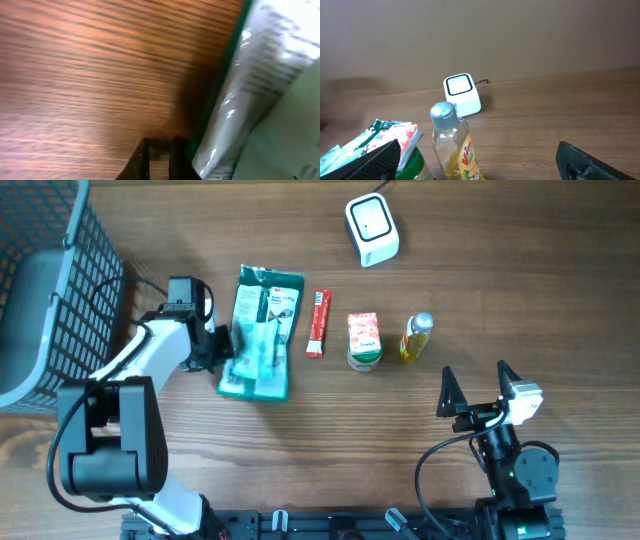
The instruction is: Scan the item barcode
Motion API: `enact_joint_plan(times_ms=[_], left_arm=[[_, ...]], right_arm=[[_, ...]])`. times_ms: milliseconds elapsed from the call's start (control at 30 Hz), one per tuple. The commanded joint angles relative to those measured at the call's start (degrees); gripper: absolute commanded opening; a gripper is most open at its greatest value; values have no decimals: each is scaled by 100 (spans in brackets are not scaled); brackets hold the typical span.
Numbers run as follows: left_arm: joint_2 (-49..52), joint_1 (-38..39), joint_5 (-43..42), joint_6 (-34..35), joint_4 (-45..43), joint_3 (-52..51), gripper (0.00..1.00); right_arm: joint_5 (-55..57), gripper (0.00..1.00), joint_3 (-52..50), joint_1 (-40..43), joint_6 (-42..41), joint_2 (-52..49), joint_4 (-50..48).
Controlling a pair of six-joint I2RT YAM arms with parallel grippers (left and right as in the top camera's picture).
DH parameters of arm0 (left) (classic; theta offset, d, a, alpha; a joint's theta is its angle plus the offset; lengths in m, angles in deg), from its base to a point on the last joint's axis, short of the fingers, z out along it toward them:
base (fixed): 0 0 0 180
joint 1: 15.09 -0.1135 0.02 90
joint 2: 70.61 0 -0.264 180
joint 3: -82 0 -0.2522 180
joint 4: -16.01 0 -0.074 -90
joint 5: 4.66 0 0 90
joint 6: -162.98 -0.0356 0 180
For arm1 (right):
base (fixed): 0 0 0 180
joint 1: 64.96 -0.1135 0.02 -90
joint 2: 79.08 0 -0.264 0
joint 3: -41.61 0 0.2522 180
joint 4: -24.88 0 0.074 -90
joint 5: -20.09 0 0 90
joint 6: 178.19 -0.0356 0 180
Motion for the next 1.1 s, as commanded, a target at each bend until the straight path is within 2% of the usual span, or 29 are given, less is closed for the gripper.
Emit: enact_joint_plan(times_ms=[0, 200, 333, 533, 600, 633, 667, 733, 867, 1067], left_arm=[[140, -11, -271, -315, -111, -15, 8], [17, -11, -81, -317, -157, 269, 7], [-540, -11, 999, -337, 87, 918, 6], [-1316, -52, 1969, -1226, 42, 1646, 15], [-1493, -177, 1996, -1386, -68, 1718, 25], [-1558, -271, 1998, -1386, -70, 1718, 43], [-1572, -339, 1996, -1384, -57, 1718, 54], [-1567, -490, 1993, -1379, 31, 1711, 100], [-1558, -549, 1993, -1379, 428, 1707, 100], [-1558, -549, 1991, -1379, 442, 1707, 100]], right_arm=[[70, 99, -4, 28, 0, 35, -13], [68, 100, -4, 28, -2, 35, -15], [70, 100, -4, 28, 0, 35, -13], [70, 100, -4, 28, 0, 35, -15], [68, 100, -4, 28, 0, 35, -13], [70, 100, -4, 28, 0, 35, -15], [70, 100, -4, 28, 0, 35, -13], [70, 100, -4, 28, 0, 35, -13], [68, 100, -4, 28, 0, 35, -15], [70, 100, -4, 28, 0, 35, -13]])
